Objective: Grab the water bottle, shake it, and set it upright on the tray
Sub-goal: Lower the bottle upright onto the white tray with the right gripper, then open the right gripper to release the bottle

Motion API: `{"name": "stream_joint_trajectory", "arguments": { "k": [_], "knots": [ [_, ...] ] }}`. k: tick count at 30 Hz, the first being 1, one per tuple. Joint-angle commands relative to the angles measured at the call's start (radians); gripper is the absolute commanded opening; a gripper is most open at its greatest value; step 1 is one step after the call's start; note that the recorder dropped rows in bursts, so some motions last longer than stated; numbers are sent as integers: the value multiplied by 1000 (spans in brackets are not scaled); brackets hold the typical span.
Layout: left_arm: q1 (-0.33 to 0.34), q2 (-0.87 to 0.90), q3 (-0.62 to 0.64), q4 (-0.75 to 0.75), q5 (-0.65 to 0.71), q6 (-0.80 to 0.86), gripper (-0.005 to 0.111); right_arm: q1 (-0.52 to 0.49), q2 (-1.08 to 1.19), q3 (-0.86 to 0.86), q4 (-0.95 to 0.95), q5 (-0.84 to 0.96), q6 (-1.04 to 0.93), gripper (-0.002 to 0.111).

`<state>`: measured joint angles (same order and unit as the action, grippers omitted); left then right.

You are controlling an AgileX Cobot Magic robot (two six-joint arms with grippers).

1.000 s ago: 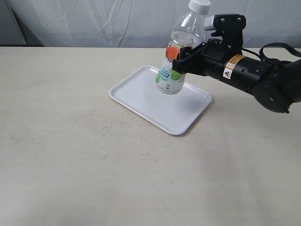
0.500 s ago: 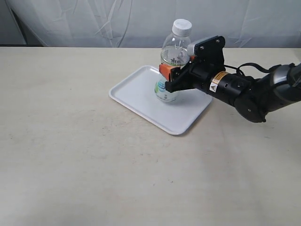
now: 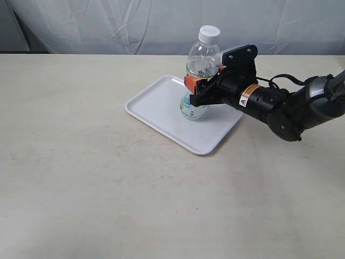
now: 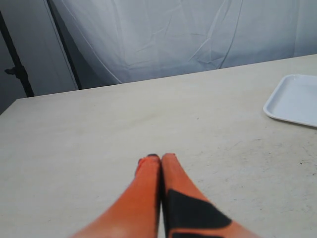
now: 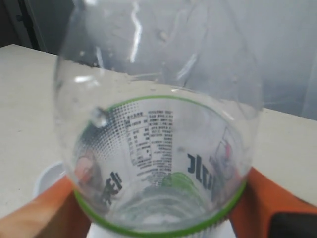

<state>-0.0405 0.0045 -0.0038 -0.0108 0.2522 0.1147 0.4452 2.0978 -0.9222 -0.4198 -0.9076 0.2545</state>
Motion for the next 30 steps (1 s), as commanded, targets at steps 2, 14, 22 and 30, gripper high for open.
{"name": "stream_joint_trajectory", "arguments": {
  "k": [2, 14, 22, 30],
  "knots": [
    [0, -5, 4, -10, -13, -1, 0, 26, -5, -2, 1, 62, 29, 12],
    [0, -5, 4, -10, -13, -3, 0, 54, -32, -2, -1, 335, 156, 67],
    [0, -5, 4, -10, -13, -3, 0, 68, -86, -2, -92, 388, 168, 67],
    [0, -5, 4, -10, -13, -3, 0, 68, -135, -2, -92, 630, 173, 67]
  ]
}}
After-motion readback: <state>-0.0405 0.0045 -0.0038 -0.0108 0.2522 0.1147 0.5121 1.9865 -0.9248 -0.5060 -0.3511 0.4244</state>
